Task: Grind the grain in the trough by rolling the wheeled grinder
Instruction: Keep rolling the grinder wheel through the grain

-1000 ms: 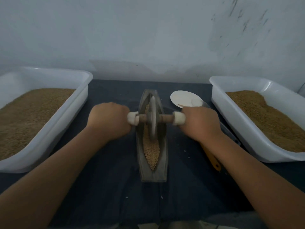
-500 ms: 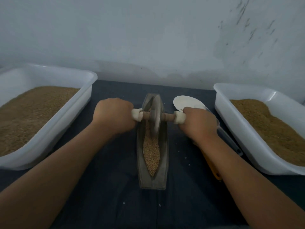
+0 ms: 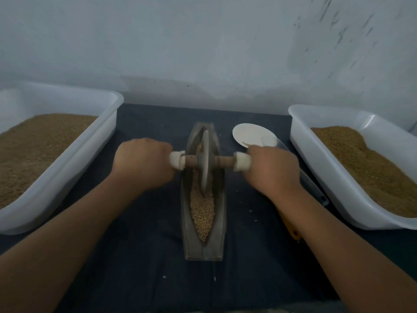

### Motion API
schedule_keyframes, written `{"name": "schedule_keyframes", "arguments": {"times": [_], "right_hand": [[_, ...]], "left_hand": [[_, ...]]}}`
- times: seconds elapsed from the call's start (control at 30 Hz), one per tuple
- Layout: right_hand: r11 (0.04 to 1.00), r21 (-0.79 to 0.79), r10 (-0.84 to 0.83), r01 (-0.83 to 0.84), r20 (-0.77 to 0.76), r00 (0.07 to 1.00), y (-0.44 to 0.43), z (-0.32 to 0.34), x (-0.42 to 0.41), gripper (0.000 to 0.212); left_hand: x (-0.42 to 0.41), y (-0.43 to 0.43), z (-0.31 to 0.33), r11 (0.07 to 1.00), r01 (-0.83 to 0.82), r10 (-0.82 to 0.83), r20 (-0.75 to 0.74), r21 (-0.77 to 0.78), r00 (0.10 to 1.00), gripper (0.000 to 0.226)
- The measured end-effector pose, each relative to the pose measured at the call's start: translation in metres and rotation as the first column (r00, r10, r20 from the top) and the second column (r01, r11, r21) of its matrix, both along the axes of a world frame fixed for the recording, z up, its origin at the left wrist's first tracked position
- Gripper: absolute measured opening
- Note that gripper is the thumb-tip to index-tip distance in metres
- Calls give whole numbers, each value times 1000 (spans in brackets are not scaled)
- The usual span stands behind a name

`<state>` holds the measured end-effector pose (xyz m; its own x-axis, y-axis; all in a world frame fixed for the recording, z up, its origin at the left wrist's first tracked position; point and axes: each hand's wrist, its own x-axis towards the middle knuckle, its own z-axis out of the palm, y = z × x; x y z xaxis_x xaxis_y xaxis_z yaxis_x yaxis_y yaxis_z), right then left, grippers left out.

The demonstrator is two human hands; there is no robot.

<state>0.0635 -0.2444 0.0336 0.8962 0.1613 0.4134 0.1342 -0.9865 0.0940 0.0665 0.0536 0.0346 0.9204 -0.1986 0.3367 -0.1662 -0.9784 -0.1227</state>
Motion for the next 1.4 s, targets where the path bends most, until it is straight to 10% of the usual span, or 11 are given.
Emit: {"name": "schedule_keyframes", "arguments": {"times": [0.43,1.4], "right_hand": [[990,40,134,-132,-51,990,-21,-6,-54,30],[999,3,-52,53,-62,997,6,6,18,23]], "left_hand": [[-49,11,-2,985,143,-154,118,92,981,60],[16,-5,3,1000,-24,24,-28,-15,999,30]]}}
